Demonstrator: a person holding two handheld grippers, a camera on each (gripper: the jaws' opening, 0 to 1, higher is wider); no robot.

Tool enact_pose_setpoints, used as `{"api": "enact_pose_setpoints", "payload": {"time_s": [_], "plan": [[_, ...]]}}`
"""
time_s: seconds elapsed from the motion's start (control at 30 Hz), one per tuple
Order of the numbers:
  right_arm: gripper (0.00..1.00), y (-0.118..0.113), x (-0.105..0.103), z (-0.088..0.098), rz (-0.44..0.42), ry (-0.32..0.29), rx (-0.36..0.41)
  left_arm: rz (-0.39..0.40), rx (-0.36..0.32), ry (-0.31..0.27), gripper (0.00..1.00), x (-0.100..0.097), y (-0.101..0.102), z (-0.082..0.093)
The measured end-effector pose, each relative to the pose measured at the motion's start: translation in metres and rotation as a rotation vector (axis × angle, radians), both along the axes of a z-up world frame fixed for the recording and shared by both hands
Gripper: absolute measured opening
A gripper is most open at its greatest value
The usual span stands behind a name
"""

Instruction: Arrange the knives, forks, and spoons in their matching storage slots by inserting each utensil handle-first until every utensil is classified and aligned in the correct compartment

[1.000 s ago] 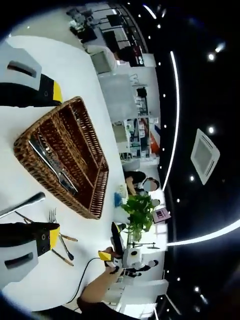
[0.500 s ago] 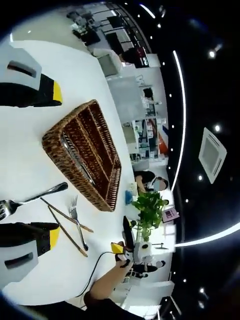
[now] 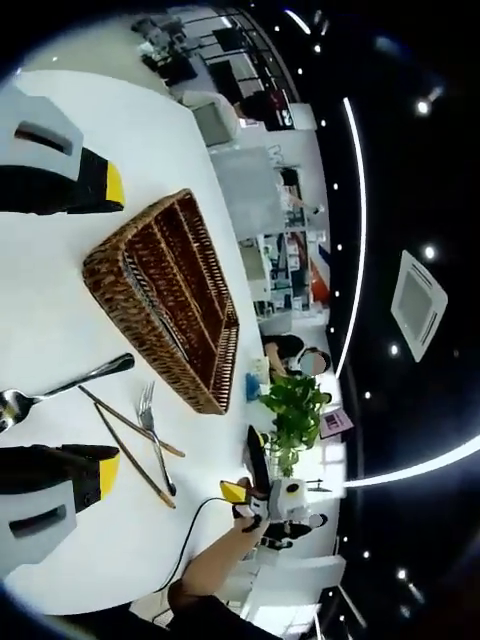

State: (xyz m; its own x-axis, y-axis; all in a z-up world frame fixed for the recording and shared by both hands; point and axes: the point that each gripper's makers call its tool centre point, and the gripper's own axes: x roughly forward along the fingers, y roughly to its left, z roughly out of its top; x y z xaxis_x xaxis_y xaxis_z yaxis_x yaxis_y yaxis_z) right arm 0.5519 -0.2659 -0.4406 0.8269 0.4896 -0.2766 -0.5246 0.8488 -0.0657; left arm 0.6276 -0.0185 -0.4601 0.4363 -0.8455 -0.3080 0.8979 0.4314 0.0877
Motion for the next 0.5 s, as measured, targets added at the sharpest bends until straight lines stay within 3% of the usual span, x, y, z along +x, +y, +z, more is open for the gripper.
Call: {"api": "enact_pose_setpoints", "payload": {"time_s": [0.03,0.17,0.27,0.5], "plan": [[1.00,0.002,-0.001,0.002,0.005,-0.006,0.005,0.006,-0.006,0.015,1.00,0.000,0.002,-0.001],[1.00,0.007,0.001,0.007,0.004,-0.051,-0.011,0.012,-0.031,-0.018,1.00,0.003,0.004,0.004],[1.00,0.006,0.001,0.000,0.002,-0.024,-0.010,0.007,-0.057,-0.003,1.00,0.002,0.003,0.005],[1.00,-0.001,0.002,-0.002,-0.010,-0.015,-0.023,0.022,-0.025,-0.019,1.00,0.005,0.003,0.000]]}}
